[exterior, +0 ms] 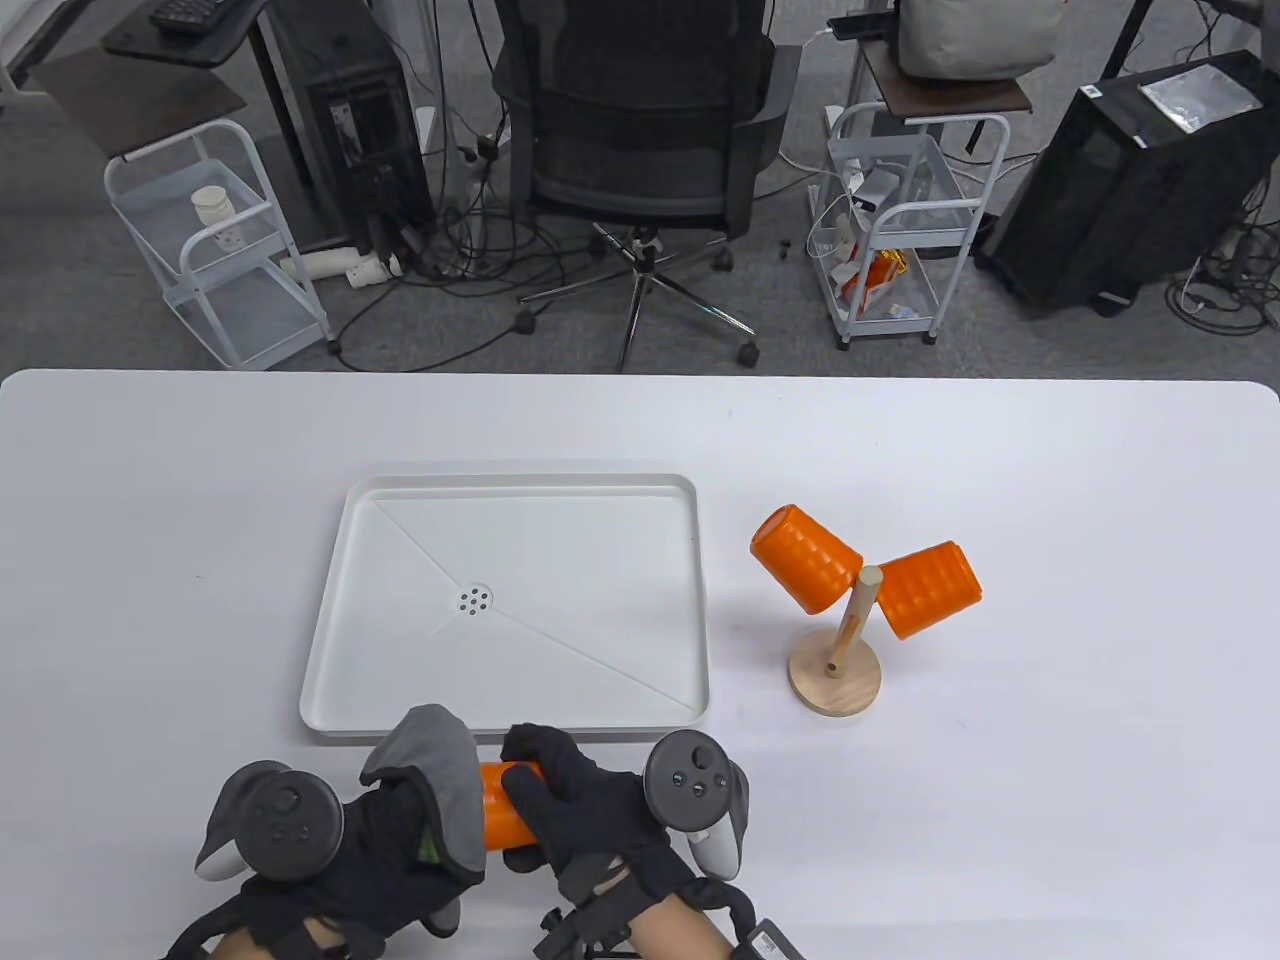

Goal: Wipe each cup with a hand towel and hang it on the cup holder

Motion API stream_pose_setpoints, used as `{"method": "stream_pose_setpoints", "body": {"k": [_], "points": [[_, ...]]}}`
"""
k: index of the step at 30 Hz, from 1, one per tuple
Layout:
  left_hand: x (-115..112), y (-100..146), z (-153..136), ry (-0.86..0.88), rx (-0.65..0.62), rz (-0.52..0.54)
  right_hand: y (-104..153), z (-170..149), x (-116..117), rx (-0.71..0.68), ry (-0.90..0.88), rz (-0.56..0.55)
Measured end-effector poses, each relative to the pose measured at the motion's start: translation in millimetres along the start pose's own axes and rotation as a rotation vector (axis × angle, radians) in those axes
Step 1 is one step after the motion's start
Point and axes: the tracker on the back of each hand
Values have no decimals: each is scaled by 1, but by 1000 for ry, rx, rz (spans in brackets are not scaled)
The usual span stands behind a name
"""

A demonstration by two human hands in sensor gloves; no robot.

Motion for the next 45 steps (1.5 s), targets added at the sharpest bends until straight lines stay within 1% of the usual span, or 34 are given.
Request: {"method": "stream_pose_setpoints", "body": {"k": [2,5,9,12,18,23,28,32,35,39,41,43,45], "points": [[2,1,-4,64,0,17,0,6,2,-72,68,18],[2,2,-10,141,4,31,0,12,5,-142,149,38],[2,2,-18,269,0,52,0,17,8,-206,215,57],[3,3,-19,303,-6,56,0,19,10,-220,237,67],[2,3,-20,273,-4,46,0,17,9,-176,205,54],[1,3,-13,193,-8,34,0,14,6,-108,145,29],[0,2,-3,58,-14,6,0,9,2,-24,76,8],[-3,0,9,-103,-23,-28,1,1,-1,67,-7,2],[-5,-1,17,-226,-27,-51,2,-4,-3,133,-62,10],[-8,-1,24,-318,-32,-68,3,-11,-3,224,-148,25],[-8,-1,23,-303,-29,-64,3,-11,-3,223,-155,24],[-7,-1,20,-253,-28,-51,3,-10,-3,201,-139,21],[-5,0,16,-189,-23,-34,2,-6,-2,143,-107,23]]}}
Point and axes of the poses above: the tracker on the back of each hand, its own z axis roughly to the thumb side, its own y axis roughly from the fingertips to the wrist, x = y × z, and after that the axes turned 12 degrees about -x, right-handed
